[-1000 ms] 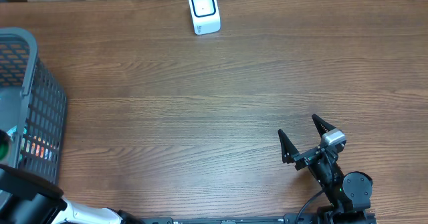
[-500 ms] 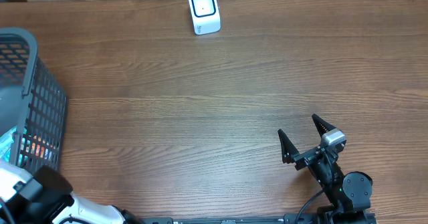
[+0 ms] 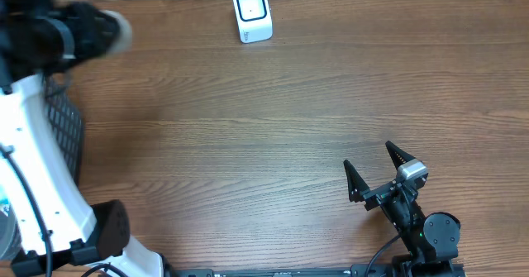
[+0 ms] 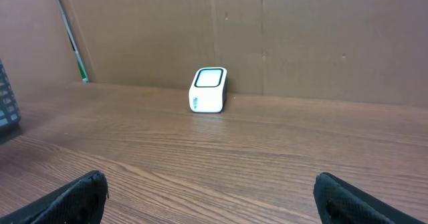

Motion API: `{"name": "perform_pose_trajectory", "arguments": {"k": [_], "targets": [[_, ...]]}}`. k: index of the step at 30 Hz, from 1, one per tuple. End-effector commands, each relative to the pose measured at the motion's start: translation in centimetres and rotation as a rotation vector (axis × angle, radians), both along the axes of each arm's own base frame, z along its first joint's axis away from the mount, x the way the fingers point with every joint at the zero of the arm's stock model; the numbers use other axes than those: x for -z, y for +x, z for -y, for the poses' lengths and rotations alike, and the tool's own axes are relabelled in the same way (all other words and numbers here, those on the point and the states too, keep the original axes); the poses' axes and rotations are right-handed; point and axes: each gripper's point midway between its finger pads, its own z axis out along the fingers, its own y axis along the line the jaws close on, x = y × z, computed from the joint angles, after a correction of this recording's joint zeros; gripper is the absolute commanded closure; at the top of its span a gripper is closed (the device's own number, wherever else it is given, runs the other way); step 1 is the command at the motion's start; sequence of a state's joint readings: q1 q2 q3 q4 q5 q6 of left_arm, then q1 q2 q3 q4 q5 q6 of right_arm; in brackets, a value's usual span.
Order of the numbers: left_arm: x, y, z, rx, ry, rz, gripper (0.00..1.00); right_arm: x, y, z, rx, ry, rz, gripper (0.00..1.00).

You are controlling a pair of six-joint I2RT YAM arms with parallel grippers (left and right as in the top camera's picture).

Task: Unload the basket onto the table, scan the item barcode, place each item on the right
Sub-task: 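Lift the jar out and set it on the table center-left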

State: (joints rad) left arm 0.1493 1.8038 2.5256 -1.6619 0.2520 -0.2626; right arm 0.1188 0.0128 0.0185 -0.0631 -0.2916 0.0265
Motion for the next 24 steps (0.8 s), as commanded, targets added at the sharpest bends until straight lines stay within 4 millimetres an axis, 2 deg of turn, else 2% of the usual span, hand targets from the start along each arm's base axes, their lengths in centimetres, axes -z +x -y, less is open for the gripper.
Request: {"name": "perform_pose_trajectory", "arguments": {"k": [1,4,7,15,24], "targets": [[-0.4,-0.5,1.7,0.004,0.065,-0.002,0.49,0.1,-0.1,-0.2,-0.011,0.007,0.003,0.0],[1.5,-0.2,3.3,0.042,0.109,-0.064,0.49,0.1,-0.1,-0.2,-0.011,0.007,0.003,0.0],[4.3,-0.4,4.1,0.051,0.121,-0.163,0.49,0.1,-0.1,-0.2,-0.011,0.007,0.003,0.0],[14.9,-1.9,4.4,0.071,0.137,-0.49,0.52,0.1,-0.1,-0.2,-0.011,0.007,0.003,0.0],[26.1,-2.3,6.1,0.1,0.135,-0.594,0.5,0.1,-0.1,-0.2,-0.011,0.007,0.003,0.0]]}}
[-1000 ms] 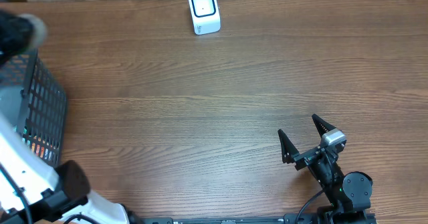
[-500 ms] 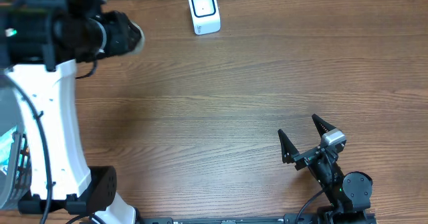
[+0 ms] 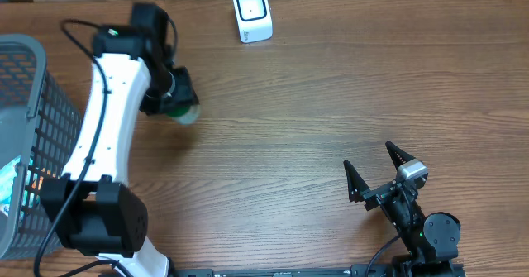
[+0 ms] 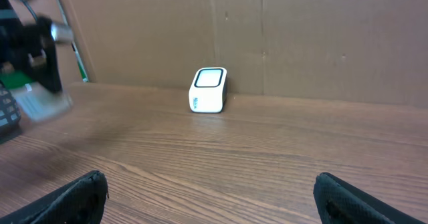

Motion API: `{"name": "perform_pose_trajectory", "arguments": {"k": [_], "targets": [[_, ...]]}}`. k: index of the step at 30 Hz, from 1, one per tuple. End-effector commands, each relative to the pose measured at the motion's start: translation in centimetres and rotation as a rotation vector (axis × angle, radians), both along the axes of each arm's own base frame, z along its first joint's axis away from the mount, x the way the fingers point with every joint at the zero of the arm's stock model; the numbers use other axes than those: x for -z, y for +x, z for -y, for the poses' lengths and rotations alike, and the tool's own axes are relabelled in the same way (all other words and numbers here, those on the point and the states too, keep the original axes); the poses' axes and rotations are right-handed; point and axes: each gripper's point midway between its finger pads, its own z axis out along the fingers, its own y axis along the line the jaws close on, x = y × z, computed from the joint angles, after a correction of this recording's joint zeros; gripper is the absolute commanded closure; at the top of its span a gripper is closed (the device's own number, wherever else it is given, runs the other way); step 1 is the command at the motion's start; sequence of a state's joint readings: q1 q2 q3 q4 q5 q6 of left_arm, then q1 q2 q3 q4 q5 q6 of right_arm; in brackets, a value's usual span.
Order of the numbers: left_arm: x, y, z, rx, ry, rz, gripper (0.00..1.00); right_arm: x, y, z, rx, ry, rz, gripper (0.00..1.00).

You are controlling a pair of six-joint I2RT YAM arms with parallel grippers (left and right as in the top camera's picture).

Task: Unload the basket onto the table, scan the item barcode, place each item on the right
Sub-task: 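Lift the jar out and set it on the table center-left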

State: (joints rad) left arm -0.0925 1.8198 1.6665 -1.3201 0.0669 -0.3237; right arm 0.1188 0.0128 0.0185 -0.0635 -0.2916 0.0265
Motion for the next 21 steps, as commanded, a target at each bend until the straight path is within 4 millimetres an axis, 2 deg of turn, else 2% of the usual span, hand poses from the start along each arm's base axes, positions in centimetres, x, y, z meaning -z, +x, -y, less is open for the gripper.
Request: {"name": "perform_pose_trajectory", "arguments": {"k": [1,6,12,15,18,21], "targets": [[3.7,-1.4,0.6,-0.016,0.003,-0.057,0.5,0.1,-0.1,-0.2,-0.011,0.007,0.003,0.0],[8.8,-2.5,0.6,-0.024,0.0,-0.069,0.5,0.1,-0.1,-0.2,-0.011,0.007,0.003,0.0],[11.4,-3.2,0.7,-0.021,0.0,-0.064,0.47,0.1,-0.1,-0.2,-0.011,0.007,0.003,0.0],[11.7,-3.2,0.7,-0.02,-0.001,-0.058,0.37,0.1,-0.1,-0.2,-0.011,0.007,0.003,0.0],[11.7,-3.2,0.7,-0.02,-0.002,-0.057,0.23,0.1,-0.1,-0.2,-0.011,0.007,0.003,0.0],[11.7,-3.2,0.7,-0.02,-0.002,-0.056,0.02,0.1,-0.1,-0.2,-0.011,0.007,0.003,0.0]]}}
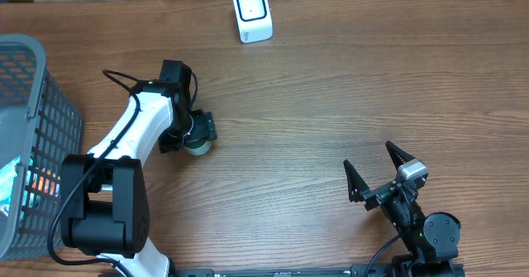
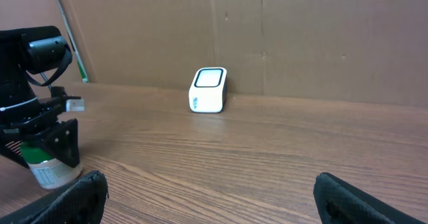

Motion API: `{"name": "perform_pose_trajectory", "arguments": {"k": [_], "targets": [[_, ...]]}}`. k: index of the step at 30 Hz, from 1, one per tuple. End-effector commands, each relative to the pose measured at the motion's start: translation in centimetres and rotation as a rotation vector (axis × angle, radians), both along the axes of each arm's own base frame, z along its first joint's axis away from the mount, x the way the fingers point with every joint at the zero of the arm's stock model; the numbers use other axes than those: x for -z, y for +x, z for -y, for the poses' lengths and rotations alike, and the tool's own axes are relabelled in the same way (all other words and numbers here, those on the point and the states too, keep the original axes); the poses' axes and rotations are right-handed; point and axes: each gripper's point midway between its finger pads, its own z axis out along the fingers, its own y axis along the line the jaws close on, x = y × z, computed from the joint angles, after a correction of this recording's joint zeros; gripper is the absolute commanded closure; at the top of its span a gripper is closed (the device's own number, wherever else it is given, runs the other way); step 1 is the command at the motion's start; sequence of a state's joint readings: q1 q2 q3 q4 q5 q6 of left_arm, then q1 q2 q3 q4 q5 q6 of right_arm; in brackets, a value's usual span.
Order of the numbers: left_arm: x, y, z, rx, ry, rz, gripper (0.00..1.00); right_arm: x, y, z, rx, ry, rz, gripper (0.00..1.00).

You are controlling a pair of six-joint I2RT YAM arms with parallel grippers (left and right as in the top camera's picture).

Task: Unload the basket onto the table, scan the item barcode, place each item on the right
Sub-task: 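Lift the jar out and set it on the table center-left, then release the jar and move the left gripper back into the basket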

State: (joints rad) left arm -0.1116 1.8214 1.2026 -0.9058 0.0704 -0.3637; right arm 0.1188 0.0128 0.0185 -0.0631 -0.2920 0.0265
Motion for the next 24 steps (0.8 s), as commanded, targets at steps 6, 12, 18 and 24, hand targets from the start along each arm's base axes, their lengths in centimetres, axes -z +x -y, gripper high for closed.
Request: {"name": "perform_pose_trajectory", "arguments": {"k": [6,12,18,24], "targets": [[-3.1,2.3,0.6,0.001,-0.012,0.062,0.0,0.1,-0.1,-0.2,-0.01,0.007,0.003,0.0],[-13.2,5.9,0.9,0.028,-0.018,0.209,0.0,0.1,-0.1,-0.2,-0.01,0.007,0.003,0.0],[-24.6,6.8,1.0,0.049,-0.032,0.391,0.0,0.1,-0.1,-0.2,-0.01,0.007,0.003,0.0],[-32.4,4.4,0.8,0.053,-0.047,0.524,0.0,0.1,-0.1,-0.2,-0.01,0.007,0.003,0.0]]}}
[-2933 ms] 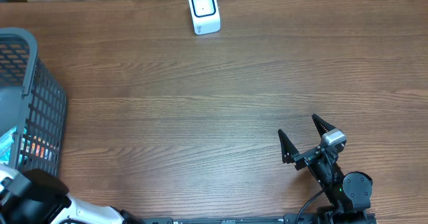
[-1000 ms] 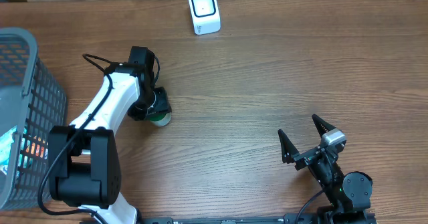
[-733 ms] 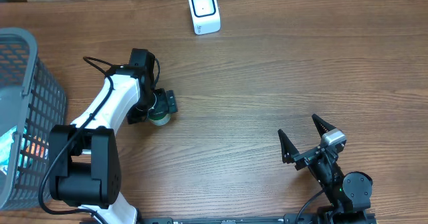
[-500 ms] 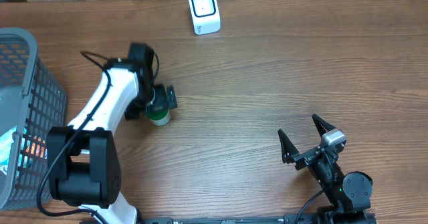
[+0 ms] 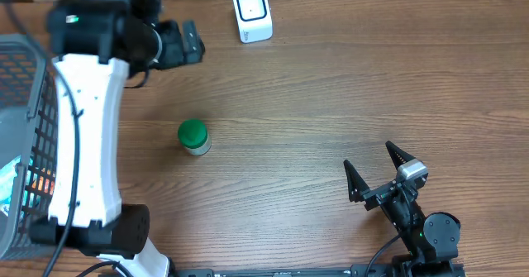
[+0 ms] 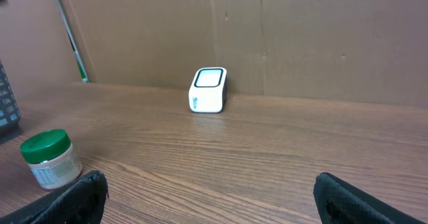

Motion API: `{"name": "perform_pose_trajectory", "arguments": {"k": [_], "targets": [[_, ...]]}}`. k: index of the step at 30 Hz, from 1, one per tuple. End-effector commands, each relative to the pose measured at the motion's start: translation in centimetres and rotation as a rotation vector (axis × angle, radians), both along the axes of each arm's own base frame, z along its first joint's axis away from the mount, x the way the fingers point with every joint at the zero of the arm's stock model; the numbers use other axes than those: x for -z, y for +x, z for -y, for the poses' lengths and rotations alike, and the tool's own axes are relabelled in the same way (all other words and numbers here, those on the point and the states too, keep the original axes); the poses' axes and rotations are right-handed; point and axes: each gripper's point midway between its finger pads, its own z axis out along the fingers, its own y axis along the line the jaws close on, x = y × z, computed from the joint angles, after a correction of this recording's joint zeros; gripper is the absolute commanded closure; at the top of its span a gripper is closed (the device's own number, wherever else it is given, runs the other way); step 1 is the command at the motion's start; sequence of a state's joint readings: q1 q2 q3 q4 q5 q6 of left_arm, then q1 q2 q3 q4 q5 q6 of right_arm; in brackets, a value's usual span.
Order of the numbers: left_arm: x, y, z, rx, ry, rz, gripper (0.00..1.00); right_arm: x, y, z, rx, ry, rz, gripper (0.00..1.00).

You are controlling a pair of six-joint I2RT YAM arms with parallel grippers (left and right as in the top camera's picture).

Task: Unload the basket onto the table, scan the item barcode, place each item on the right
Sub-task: 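Release the jar and move the left gripper back into the basket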

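A small jar with a green lid (image 5: 193, 136) stands upright on the wooden table left of centre; it also shows at the lower left of the right wrist view as the jar (image 6: 49, 159). The white barcode scanner (image 5: 251, 13) sits at the far edge, its window facing up, and appears again as the scanner (image 6: 209, 89) against the cardboard wall. My left gripper (image 5: 183, 44) hangs raised above the far left of the table, apart from the jar, open and holding nothing. My right gripper (image 5: 369, 155) rests open near the front right, empty.
A dark wire basket (image 5: 25, 136) with items inside stands at the table's left edge; its corner, the basket (image 6: 7, 110), also shows in the right wrist view. A brown cardboard wall (image 6: 301, 37) closes off the far side behind the scanner.
The left gripper let go of the green-lidded jar, which now stands alone on the table. The left arm has lifted and moved toward the far left. The right arm has not moved.
First the left arm was over the basket at the left. Then it held the green-lidded jar over the table. Then it had the jar down on the table left of centre. Now the jar stands free and the arm is raised away.
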State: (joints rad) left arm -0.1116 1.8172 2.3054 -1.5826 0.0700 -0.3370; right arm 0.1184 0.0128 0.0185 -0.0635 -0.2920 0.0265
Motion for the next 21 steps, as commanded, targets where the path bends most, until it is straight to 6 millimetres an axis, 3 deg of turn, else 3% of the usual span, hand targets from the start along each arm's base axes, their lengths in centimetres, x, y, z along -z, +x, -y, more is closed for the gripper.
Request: {"name": "perform_pose_trajectory", "arguments": {"k": [1,6,9,15,21], "targets": [[-4.6,-1.5,0.1,0.03,0.0,0.113,0.0,0.1,-0.1,-0.2,-0.011,0.007,0.003,0.0],[-7.8,-3.1,-0.7,0.049,0.023,0.207,0.0,0.1,-0.1,-0.2,-0.011,0.007,0.003,0.0],[-9.3,-4.1,-2.8,-0.034,0.028,0.249,0.0,0.1,-0.1,-0.2,-0.011,0.007,0.003,0.0],[-11.6,-6.7,-9.4,-0.236,0.047,0.32,0.0,0.1,-0.1,-0.2,-0.011,0.007,0.003,0.0],[-12.9,-10.4,-18.1,-0.574,0.076,0.364,0.01,0.1,-0.1,-0.2,-0.011,0.007,0.003,0.0]]}}
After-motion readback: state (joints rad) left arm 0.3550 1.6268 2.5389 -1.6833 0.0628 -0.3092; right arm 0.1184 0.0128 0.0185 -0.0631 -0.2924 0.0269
